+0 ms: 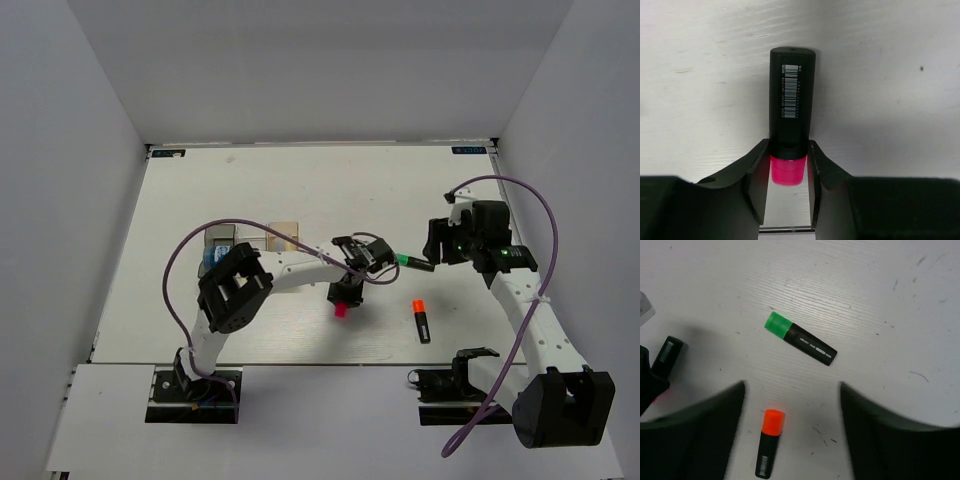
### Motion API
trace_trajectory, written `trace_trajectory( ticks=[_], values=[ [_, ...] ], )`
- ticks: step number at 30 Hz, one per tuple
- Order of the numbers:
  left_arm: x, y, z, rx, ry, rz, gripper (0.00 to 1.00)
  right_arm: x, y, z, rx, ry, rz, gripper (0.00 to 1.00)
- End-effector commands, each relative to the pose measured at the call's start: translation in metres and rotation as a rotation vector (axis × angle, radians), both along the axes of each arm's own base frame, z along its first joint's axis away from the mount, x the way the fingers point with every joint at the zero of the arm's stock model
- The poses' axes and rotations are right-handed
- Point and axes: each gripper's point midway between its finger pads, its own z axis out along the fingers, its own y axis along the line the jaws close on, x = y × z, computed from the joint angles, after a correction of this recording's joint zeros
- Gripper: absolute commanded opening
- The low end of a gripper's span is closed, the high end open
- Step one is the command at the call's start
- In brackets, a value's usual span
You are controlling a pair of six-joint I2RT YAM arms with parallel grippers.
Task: Sort the stationery into containers
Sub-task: Pick up the pen from the center of the board, then place the pen in the storage box.
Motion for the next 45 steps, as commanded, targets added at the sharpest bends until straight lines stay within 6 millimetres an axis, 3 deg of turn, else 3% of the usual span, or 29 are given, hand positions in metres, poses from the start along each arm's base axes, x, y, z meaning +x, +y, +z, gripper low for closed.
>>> trace_trajectory(
  ticks=[1,2,3,4,5,6,7,8,9,11,14,15,16,20,24,26,27,28,30,31,33,37,41,43,45],
  values=[
    [0.016,0.009,0.081,-0.084,-0.175,-0.132,0.0,-0.008,0.017,0.001,0.056,0.004,0.108,0.59],
    [0.017,0.013,0.088,-0.087,-0.195,-0.154,0.0,-0.009,0.019,0.002,0.061,0.004,0.123,0.45],
    [0.026,0.021,0.111,-0.111,-0.251,-0.136,0.0,-0.011,0.023,0.001,0.075,0.009,0.144,0.28],
    [0.027,0.031,0.116,-0.094,-0.265,-0.138,0.0,-0.013,0.026,0.0,0.084,0.013,0.167,0.15],
    [0.029,0.043,0.143,-0.137,-0.313,-0.115,0.0,-0.014,0.027,0.0,0.083,0.01,0.186,0.08],
    [0.032,0.051,0.147,-0.136,-0.322,-0.101,0.0,-0.02,0.034,0.0,0.106,0.023,0.223,0.09],
    [0.042,0.079,0.141,-0.097,-0.311,-0.042,0.0,-0.025,0.041,0.002,0.124,0.018,0.294,0.2],
    [0.042,0.092,0.16,-0.137,-0.338,-0.01,0.0,-0.029,0.045,0.001,0.121,0.014,0.348,0.4],
    [0.053,0.111,0.16,-0.13,-0.339,0.046,0.0,-0.041,0.056,0.003,0.177,0.04,0.412,0.72],
    [0.064,0.157,0.158,-0.106,-0.315,0.132,0.0,-0.047,0.06,0.003,0.184,0.044,0.47,0.78],
    [0.077,0.201,0.149,-0.105,-0.285,0.225,0.0,-0.05,0.065,0.003,0.209,0.062,0.496,0.38],
    [0.078,0.206,0.143,-0.11,-0.273,0.22,0.0,-0.05,0.065,0.003,0.208,0.064,0.495,0.1],
    [0.089,0.224,0.143,-0.112,-0.285,0.261,0.0,-0.051,0.065,-0.001,0.212,0.086,0.492,0.02],
    [0.104,0.23,0.133,-0.155,-0.247,0.247,0.0,-0.048,0.063,-0.004,0.207,0.1,0.479,0.0],
    [0.113,0.234,0.119,-0.127,-0.207,0.246,0.0,-0.046,0.062,-0.007,0.201,0.102,0.467,0.08],
    [0.117,0.236,0.11,-0.112,-0.191,0.243,0.03,-0.044,0.061,-0.007,0.198,0.104,0.464,0.23],
    [0.118,0.238,0.104,-0.096,-0.178,0.249,0.15,-0.045,0.061,-0.007,0.197,0.108,0.462,0.3],
    [0.118,0.238,0.101,-0.095,-0.171,0.247,0.15,-0.045,0.06,-0.009,0.198,0.111,0.462,0.5],
    [0.12,0.241,0.093,-0.075,-0.156,0.255,0.2,-0.044,0.059,-0.01,0.193,0.117,0.46,0.6],
    [0.12,0.242,0.087,-0.06,-0.141,0.255,0.32,-0.045,0.059,-0.01,0.193,0.122,0.458,0.65],
    [0.122,0.242,0.086,-0.058,-0.144,0.263,0.34,-0.042,0.057,-0.012,0.18,0.129,0.441,0.65],
    [0.13,0.239,0.091,-0.068,-0.163,0.261,0.56,-0.037,0.044,-0.016,0.126,0.168,0.357,0.61],
    [0.135,0.237,0.105,-0.083,-0.181,0.245,0.71,-0.036,0.031,-0.026,0.069,0.223,0.273,0.6],
    [0.133,0.235,0.112,-0.102,-0.186,0.236,0.73,-0.031,0.022,-0.034,0.011,0.226,0.262,0.61],
    [0.129,0.232,0.122,-0.131,-0.207,0.225,0.73,-0.013,0.015,-0.034,-0.05,0.177,0.269,0.67]
  ],
)
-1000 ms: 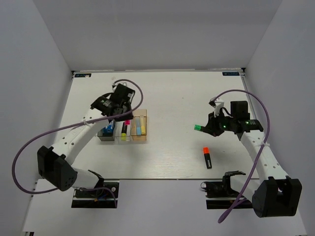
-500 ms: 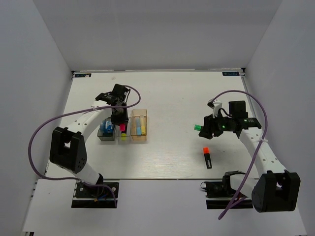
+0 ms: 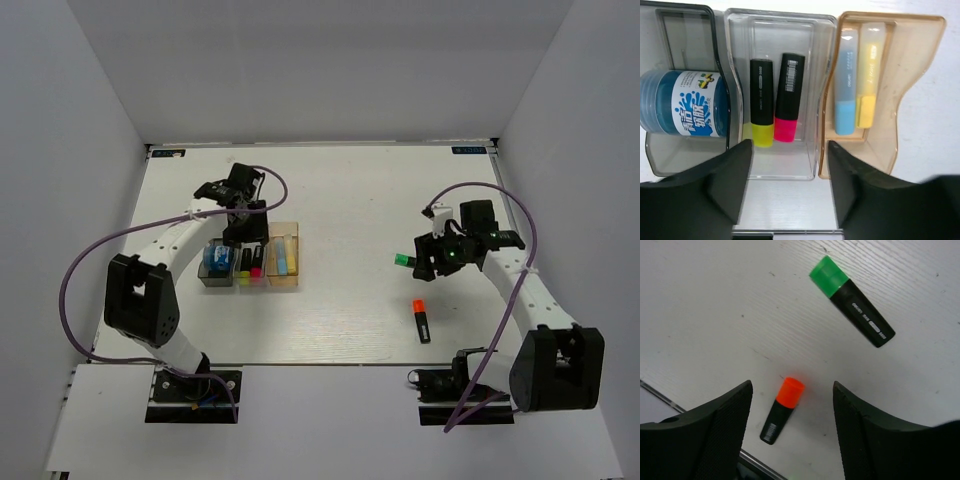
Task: Sort the stationery into containers
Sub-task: Place the pen in the storage box, then pick up the pen from the center of the board.
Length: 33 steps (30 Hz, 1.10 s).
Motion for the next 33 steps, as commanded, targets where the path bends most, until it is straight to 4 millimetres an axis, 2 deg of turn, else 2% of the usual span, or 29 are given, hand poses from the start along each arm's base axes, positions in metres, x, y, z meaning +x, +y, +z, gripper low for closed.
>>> trace_trajectory(
  ticks=[1,2,3,4,5,6,7,8,9,10,11,12,13,14,15,19,25,28,29,30,33],
  values=[
    [-0.005,-0.01,0.03,-0.087,-0.064,-0.046,0.69,0.031,-0.017,0.002,-0.138,-0.101,0.053,0.69],
    [-0.013,-0.014,0.049,-0.123,-0.117,-0.07,0.42,0.041,-0.02,0.005,-0.161,-0.129,0.071,0.71],
    [-0.014,-0.02,0.055,-0.153,-0.146,-0.096,0.23,0.051,-0.019,-0.005,-0.167,-0.102,0.101,0.72],
    [-0.034,-0.028,0.054,-0.209,-0.138,-0.143,0.08,0.06,-0.023,-0.008,-0.199,-0.127,0.149,0.72],
    [-0.044,-0.034,0.066,-0.241,-0.177,-0.178,0.0,0.069,-0.024,-0.007,-0.226,-0.162,0.199,0.72],
    [-0.057,-0.038,0.06,-0.264,-0.157,-0.208,0.0,0.075,-0.025,-0.017,-0.239,-0.161,0.257,0.72],
    [-0.07,-0.044,0.07,-0.29,-0.188,-0.249,0.01,0.079,-0.023,-0.024,-0.233,-0.151,0.293,0.72],
    [-0.089,-0.039,0.058,-0.297,-0.173,-0.259,0.23,0.083,-0.021,-0.023,-0.231,-0.167,0.33,0.72],
    [-0.099,-0.04,0.066,-0.327,-0.208,-0.284,0.43,0.083,-0.014,-0.03,-0.207,-0.173,0.416,0.72],
    [-0.105,-0.04,0.065,-0.347,-0.215,-0.299,0.56,0.086,-0.011,-0.033,-0.203,-0.155,0.437,0.72],
    [-0.121,-0.036,0.041,-0.345,-0.166,-0.308,0.63,0.087,-0.009,-0.04,-0.201,-0.134,0.452,0.72],
    [-0.127,-0.033,0.056,-0.374,-0.25,-0.325,0.75,0.09,-0.005,-0.044,-0.181,-0.119,0.476,0.7],
    [-0.131,-0.032,0.055,-0.379,-0.264,-0.327,0.79,0.09,-0.004,-0.054,-0.168,-0.088,0.483,0.7],
    [-0.14,-0.027,0.037,-0.368,-0.234,-0.32,0.83,0.095,-0.003,-0.054,-0.172,-0.094,0.485,0.69],
    [-0.146,-0.024,0.044,-0.381,-0.277,-0.326,0.87,0.099,-0.004,-0.057,-0.175,-0.09,0.48,0.68],
    [-0.157,-0.014,0.037,-0.365,-0.29,-0.318,0.9,0.104,-0.001,-0.073,-0.185,-0.069,0.501,0.68],
    [-0.165,-0.009,0.031,-0.361,-0.293,-0.312,0.92,0.088,0.003,-0.102,-0.26,-0.062,0.582,0.66],
    [-0.166,-0.008,0.031,-0.362,-0.302,-0.308,0.92,0.079,-0.001,-0.118,-0.328,-0.045,0.621,0.57],
    [-0.166,-0.007,0.032,-0.362,-0.311,-0.303,0.93,0.076,-0.005,-0.122,-0.363,-0.031,0.629,0.53],
    [-0.165,-0.006,0.033,-0.358,-0.319,-0.302,0.93,0.074,-0.005,-0.128,-0.373,-0.018,0.643,0.43],
    [-0.166,-0.004,0.034,-0.353,-0.328,-0.297,0.93,0.061,-0.015,-0.144,-0.428,0.013,0.664,0.32]
  ],
)
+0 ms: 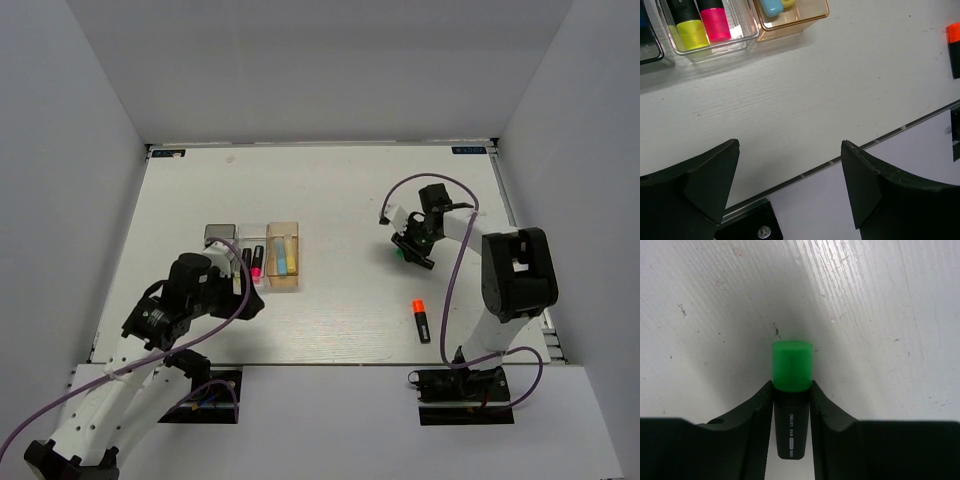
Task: Sort the stationery into containers
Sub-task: Pick up the pen from the center of the board.
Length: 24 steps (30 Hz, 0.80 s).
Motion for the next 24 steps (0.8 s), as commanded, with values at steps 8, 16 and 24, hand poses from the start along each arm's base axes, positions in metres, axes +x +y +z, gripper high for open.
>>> trace_trajectory(
  ticks=[8,16,24],
  values=[
    [-0.002,0.008,-0.003,0.008,-0.034,0.028,0.94,-0.038,-0.03,-0.053,-0.24,0.061,0.049,0.01],
    [-0.002,0.008,0.006,-0.014,-0.068,0.034,0.94,-0.048,0.05,0.034,0.044,0.237,0.009,0.0],
    [0.0,0.002,0.025,-0.071,-0.119,0.028,0.94,-0.041,0.22,0.161,0.387,0.32,0.073,0.0]
  ],
)
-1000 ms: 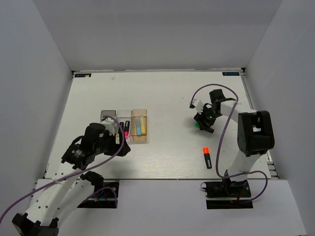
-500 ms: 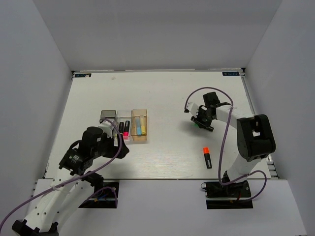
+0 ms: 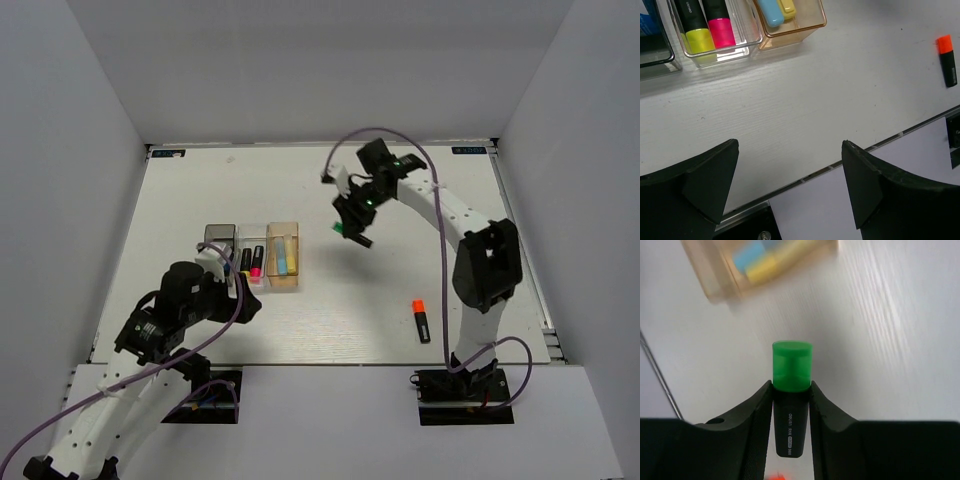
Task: Sort the stationery into containers
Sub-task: Pick up the pen from the center of the board, then place the pen in the storage box.
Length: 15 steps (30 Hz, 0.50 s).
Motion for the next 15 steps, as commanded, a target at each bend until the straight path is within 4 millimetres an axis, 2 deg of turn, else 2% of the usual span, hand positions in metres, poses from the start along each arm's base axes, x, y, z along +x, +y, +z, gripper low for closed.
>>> trace_trajectory(
  ticks=[1,2,3,4,5,6,8,9,10,12,13,15],
  values=[
    [0.005,-0.004,0.024,-0.049,-0.066,-0.003,0.94,-0.028,0.076,0.056,0.175,0.266,-0.134,0.0],
    [0.005,-0.005,0.025,-0.051,-0.071,-0.004,0.94,-0.009,0.098,0.077,0.244,0.216,-0.144,0.0],
    [0.005,-0.004,0.028,-0.052,-0.079,-0.002,0.94,-0.014,0.117,0.071,0.248,0.249,-0.152,0.0],
    [0.005,-0.004,0.03,-0.055,-0.088,-0.003,0.94,-0.01,0.135,0.079,0.291,0.326,-0.259,0.0],
    [0.006,-0.004,0.031,-0.058,-0.089,0.004,0.94,-0.005,0.146,0.085,0.325,0.333,-0.286,0.0],
    [0.007,-0.004,0.034,-0.067,-0.104,0.009,0.94,0.006,0.17,0.085,0.388,0.297,-0.281,0.0],
    [0.006,-0.005,0.038,-0.08,-0.114,0.006,0.94,0.003,0.197,0.083,0.415,0.349,-0.355,0.0],
    [0.006,-0.005,0.039,-0.084,-0.116,0.008,0.94,0.011,0.21,0.093,0.479,0.333,-0.374,0.0],
    [0.005,-0.005,0.04,-0.084,-0.112,0.01,0.94,0.009,0.223,0.089,0.488,0.332,-0.385,0.0],
    [0.004,-0.004,0.044,-0.089,-0.113,0.018,0.94,0.018,0.239,0.092,0.536,0.379,-0.469,0.0],
    [0.006,-0.003,0.045,-0.086,-0.12,0.027,0.94,0.023,0.25,0.087,0.559,0.383,-0.482,0.0],
    [0.006,-0.003,0.045,-0.093,-0.118,0.034,0.94,0.03,0.261,0.088,0.601,0.414,-0.537,0.0]
  ],
)
